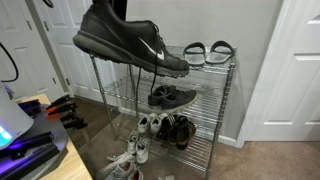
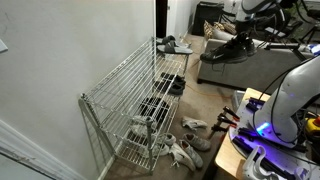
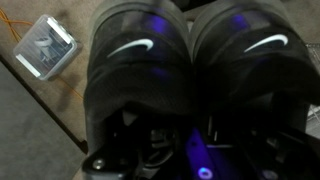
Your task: Move the shoes to a lower shelf
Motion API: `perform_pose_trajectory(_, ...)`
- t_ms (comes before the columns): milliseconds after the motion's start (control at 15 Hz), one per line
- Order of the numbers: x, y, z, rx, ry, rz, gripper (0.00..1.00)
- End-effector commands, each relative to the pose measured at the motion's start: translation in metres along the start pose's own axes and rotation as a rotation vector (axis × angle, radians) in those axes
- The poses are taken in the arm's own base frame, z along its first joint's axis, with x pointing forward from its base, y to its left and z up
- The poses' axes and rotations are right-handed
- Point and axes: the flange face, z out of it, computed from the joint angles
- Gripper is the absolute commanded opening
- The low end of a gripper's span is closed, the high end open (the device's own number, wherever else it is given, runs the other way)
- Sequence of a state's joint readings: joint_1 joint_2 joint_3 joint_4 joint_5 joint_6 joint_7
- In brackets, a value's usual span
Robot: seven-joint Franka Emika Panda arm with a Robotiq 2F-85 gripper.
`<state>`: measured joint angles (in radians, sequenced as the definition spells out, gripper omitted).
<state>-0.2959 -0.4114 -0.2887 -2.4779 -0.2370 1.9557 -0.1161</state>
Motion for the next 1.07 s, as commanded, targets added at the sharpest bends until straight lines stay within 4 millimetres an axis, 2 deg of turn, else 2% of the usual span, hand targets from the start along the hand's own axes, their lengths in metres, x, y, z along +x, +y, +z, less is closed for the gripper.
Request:
perform_pose_trajectory(0,-0.021,0.009,-0.006,-0.026,-0.024,-0.009,0.04)
perform_pose_trajectory(133,-0.015,0.001,0.007,-0.033,-0.066,-0.013,0.04)
perform_pose_trajectory(467,0.027,-0.033,0.058,-0.061,-0.062,-0.003,0.04)
perform_pose_trajectory(533,0.008,-0.023,0.049,-0.034,-0.082,-0.018,0.04)
perform_pose_trajectory(600,0.014,-0.028,0.059,-0.040,-0.090,-0.024,0.17)
perform_pose_trajectory(733,0.016,-0.028,0.068,-0.041,-0.112,-0.026,0.17)
perform_pose_trajectory(1000,0.014,-0.025,0.064,-0.038,-0.104,-0.019,0.17)
